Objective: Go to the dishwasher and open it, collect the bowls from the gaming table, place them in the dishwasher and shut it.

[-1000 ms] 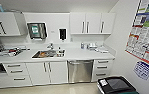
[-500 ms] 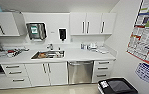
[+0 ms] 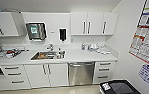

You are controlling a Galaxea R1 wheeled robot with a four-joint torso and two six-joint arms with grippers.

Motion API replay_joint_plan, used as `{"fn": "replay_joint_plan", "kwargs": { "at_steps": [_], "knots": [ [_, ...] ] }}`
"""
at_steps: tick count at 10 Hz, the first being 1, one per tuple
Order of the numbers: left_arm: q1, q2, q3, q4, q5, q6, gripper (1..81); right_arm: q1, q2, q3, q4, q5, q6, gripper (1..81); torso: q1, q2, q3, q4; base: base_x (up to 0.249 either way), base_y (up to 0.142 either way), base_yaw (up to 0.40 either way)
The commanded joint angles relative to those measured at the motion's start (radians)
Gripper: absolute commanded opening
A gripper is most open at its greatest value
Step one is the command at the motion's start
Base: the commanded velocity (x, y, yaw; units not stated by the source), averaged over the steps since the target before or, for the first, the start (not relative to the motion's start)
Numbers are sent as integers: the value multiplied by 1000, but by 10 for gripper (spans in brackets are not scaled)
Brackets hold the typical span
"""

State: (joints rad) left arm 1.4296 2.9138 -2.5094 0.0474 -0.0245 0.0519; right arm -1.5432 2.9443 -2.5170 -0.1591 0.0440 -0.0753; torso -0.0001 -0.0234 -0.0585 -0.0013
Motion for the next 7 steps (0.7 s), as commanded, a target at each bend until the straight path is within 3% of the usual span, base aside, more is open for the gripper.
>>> {"fn": "replay_joint_plan", "kwargs": {
  "at_steps": [1, 7],
  "knots": [
    [-56, -7, 7, -6, 51, 2, 811, 41, -5, 8, -8, -52, -1, 811, 0, 0, 0, 0, 67, 0, 0],
    [-56, -5, 7, -4, 51, 0, 811, 44, -3, 6, -10, -52, -3, 811, 0, 0, 0, 0, 71, 0, 0]
  ]
}}
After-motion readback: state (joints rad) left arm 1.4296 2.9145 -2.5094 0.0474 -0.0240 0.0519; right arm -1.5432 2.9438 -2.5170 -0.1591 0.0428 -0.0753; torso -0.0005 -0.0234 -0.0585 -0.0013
